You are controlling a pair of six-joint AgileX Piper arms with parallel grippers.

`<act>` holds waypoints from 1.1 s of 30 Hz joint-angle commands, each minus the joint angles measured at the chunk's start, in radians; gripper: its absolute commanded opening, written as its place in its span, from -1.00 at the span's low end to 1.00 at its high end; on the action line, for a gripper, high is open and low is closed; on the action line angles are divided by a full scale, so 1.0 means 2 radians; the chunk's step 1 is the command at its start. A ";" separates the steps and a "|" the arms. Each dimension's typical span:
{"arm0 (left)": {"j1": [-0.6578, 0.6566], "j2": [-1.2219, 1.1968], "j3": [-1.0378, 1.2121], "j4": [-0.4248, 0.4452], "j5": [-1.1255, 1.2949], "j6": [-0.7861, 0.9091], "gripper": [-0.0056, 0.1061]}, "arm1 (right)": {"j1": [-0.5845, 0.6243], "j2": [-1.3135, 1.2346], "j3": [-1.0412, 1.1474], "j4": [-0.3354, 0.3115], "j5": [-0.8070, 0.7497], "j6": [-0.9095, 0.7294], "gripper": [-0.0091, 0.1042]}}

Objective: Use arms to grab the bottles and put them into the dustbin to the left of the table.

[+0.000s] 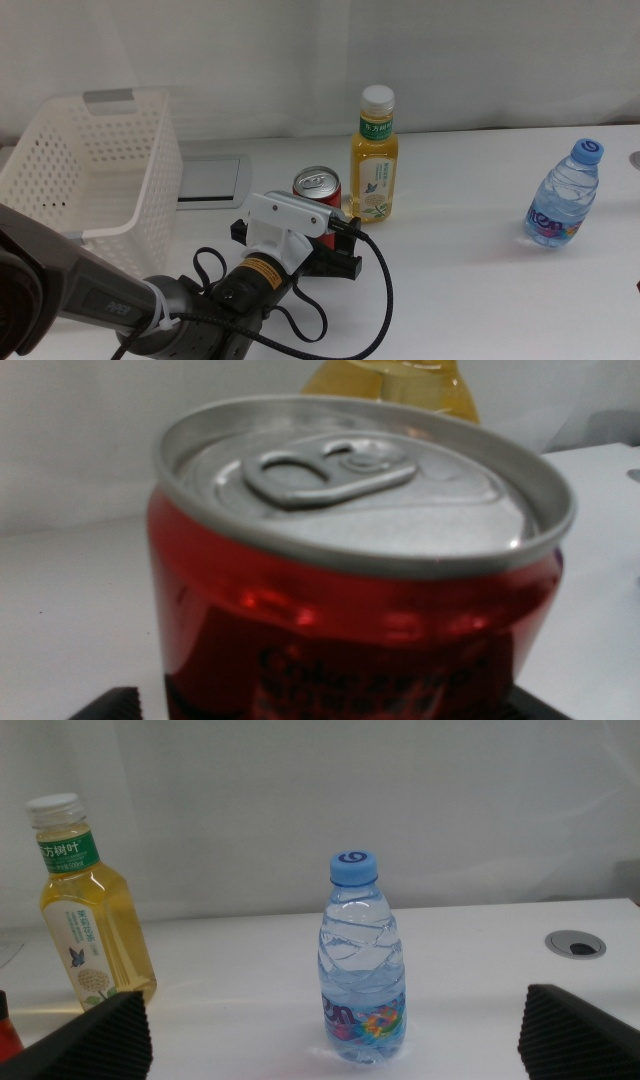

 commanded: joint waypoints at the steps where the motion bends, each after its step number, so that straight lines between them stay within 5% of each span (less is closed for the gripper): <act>1: -0.003 0.002 -0.001 -0.008 0.003 -0.008 0.59 | -0.003 -0.002 0.010 -0.001 -0.005 -0.004 0.98; 4: -0.003 0.004 -0.001 -0.019 0.003 -0.008 0.30 | -0.003 -0.002 0.010 -0.001 -0.005 -0.004 0.98; 10: 0.001 0.004 -0.002 -0.029 0.004 -0.008 -0.96 | -0.003 -0.002 0.010 -0.001 -0.005 -0.004 0.98; 16: 0.006 -0.051 -0.005 -0.029 0.005 0.008 -0.95 | -0.003 -0.002 0.010 -0.001 -0.005 -0.004 0.98; 33: 0.174 -0.318 -0.132 -0.031 0.414 0.155 -0.95 | -0.003 -0.002 0.010 -0.001 -0.005 -0.004 0.98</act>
